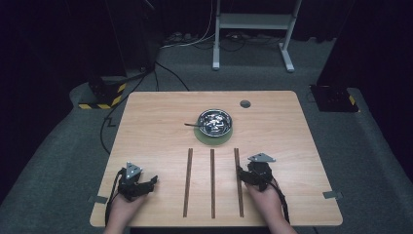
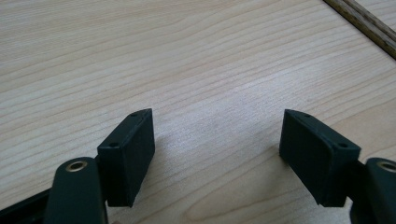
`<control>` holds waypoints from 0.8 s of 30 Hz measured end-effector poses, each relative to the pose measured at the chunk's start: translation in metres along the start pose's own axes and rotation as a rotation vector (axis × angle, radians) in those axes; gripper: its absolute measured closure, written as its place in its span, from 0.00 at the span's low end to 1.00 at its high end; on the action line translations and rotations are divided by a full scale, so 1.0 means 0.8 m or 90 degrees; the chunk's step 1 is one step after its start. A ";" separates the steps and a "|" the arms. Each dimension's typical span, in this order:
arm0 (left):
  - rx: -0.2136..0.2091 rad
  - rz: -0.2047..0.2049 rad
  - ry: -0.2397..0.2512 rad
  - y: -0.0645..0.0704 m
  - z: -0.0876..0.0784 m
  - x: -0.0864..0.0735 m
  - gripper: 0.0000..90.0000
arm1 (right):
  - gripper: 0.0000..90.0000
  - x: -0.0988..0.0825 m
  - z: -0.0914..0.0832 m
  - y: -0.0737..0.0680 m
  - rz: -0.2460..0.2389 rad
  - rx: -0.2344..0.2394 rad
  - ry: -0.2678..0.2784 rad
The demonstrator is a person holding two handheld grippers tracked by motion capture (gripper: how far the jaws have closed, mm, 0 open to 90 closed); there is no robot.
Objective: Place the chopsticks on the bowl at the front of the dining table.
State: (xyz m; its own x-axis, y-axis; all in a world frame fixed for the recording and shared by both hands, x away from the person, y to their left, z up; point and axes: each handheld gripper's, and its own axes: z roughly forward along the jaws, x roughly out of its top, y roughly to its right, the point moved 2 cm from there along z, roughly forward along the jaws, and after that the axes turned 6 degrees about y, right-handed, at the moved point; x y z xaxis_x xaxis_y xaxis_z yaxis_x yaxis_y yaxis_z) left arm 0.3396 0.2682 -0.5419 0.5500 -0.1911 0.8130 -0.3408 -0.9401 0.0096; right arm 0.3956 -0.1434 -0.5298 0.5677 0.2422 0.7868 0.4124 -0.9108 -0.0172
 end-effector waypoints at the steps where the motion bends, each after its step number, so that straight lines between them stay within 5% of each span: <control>1: 0.000 0.000 0.000 0.000 0.000 0.000 0.30 | 0.40 0.000 0.000 0.000 0.001 -0.001 0.002; 24: 0.000 0.001 0.000 0.000 0.000 0.000 0.30 | 0.43 -0.009 -0.002 0.009 0.001 -0.015 -0.002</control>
State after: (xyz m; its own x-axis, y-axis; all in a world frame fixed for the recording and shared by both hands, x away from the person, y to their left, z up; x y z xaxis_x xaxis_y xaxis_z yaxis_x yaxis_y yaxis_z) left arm 0.3396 0.2682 -0.5419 0.5494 -0.1926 0.8130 -0.3422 -0.9396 0.0087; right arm 0.3932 -0.1525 -0.5346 0.5698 0.2421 0.7853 0.3949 -0.9187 -0.0033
